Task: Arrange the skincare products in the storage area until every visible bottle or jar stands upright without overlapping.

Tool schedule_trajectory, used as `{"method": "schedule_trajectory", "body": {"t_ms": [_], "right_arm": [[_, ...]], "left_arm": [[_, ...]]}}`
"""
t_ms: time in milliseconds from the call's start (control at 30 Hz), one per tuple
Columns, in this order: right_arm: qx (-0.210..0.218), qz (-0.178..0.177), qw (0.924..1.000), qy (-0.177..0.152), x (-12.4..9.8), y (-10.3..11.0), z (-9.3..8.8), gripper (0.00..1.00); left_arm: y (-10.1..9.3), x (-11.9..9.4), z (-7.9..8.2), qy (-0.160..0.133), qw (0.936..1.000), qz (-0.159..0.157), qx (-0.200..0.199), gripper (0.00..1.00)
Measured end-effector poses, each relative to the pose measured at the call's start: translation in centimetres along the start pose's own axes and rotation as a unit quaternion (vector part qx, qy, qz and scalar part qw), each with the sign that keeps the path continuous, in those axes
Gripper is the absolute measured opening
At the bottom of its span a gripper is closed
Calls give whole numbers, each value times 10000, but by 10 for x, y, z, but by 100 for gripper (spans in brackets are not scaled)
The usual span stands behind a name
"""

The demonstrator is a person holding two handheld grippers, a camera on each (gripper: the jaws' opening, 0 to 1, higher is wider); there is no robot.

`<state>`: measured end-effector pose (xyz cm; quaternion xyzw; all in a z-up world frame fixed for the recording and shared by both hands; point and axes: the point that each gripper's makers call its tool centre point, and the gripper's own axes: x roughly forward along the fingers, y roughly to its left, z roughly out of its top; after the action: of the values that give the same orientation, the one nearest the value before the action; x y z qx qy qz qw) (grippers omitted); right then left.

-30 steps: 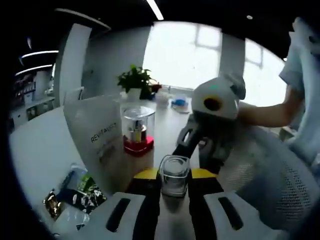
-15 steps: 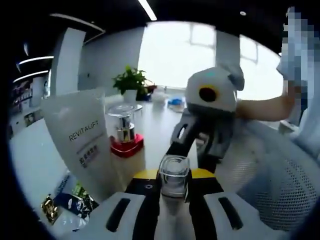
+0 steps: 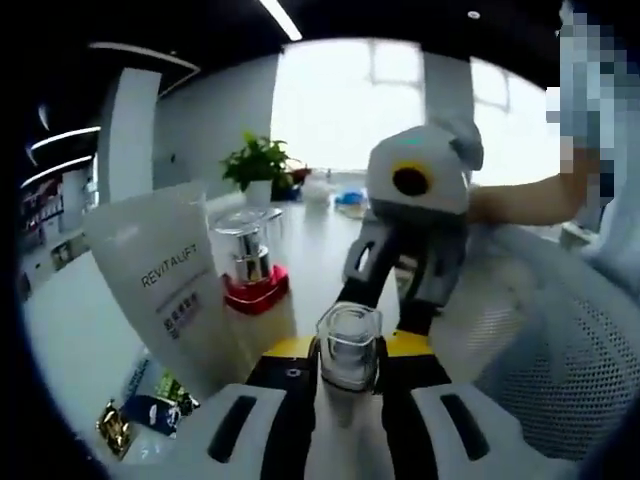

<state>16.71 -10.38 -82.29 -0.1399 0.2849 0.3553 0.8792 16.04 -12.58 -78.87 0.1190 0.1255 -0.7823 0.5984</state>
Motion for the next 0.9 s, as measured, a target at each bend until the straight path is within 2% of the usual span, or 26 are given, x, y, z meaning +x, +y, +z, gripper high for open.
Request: {"method": "schedule_trajectory", "body": {"t_ms": [267,467,733,900], "right_arm": [[-34,62,9999,139,2,4,-5,20],[-40,37,9999,161,2,3,-6,21],[27,2,9999,170,0,1,-9,21],[57,52,9996,271,-1,3,-14,21]], "left_arm": [[-5,2,-4,161,9995,-68,257,21],[-5,0,-3,172,9994,-49,291,23],[0,-4,0,162,9991,68,377,26],[0,-7,-3,313,9985,119,438,26]]}}
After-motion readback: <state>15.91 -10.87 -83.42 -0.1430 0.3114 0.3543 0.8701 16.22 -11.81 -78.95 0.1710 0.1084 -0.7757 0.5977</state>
